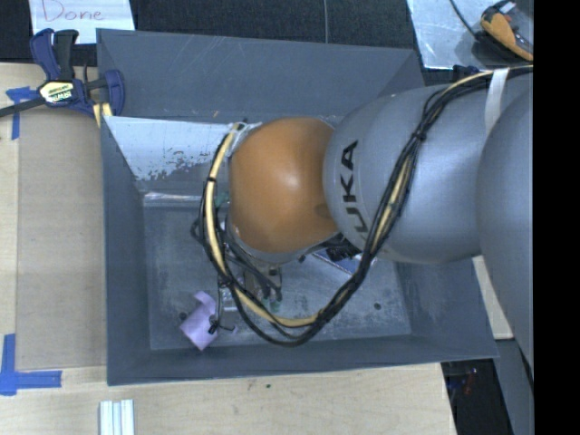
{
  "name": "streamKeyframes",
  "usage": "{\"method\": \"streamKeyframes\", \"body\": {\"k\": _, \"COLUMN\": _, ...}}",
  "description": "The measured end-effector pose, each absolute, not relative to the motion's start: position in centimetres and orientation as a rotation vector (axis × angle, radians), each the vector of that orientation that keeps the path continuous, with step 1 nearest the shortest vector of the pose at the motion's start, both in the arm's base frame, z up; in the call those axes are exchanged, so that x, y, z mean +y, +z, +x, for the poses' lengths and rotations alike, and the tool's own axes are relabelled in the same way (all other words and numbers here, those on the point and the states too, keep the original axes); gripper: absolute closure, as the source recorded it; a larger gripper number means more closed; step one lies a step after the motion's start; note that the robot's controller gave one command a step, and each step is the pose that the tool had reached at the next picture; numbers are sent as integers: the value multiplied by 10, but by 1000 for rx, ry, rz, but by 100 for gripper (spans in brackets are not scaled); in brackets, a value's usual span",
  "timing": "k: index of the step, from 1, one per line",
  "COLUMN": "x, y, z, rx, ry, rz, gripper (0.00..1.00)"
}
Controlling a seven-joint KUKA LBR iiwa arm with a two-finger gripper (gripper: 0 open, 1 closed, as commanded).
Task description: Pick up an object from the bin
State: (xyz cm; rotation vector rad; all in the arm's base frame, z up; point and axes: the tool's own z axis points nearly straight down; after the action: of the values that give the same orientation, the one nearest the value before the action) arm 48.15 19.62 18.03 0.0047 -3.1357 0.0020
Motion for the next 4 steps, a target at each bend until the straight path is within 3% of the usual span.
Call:
{"method": "streamKeyframes", "body": {"k": 1, "x": 195, "y": 185, "z": 484, "rx": -3144, "ry": -2, "rz": -2, "gripper": 0}}
{"method": "streamKeyframes", "body": {"k": 2, "x": 178, "y": 117, "z": 498, "rx": -3079, "ry": -1, "rz": 615, "gripper": 0}}
{"method": "streamKeyframes", "body": {"k": 3, "x": 179, "y": 100, "z": 489, "rx": -3061, "ry": -1, "rz": 721, "gripper": 0}}
{"method": "streamKeyframes", "body": {"k": 4, "x": 216, "y": 128, "z": 500, "rx": -3021, "ry": -4, "rz": 883, "gripper": 0}}
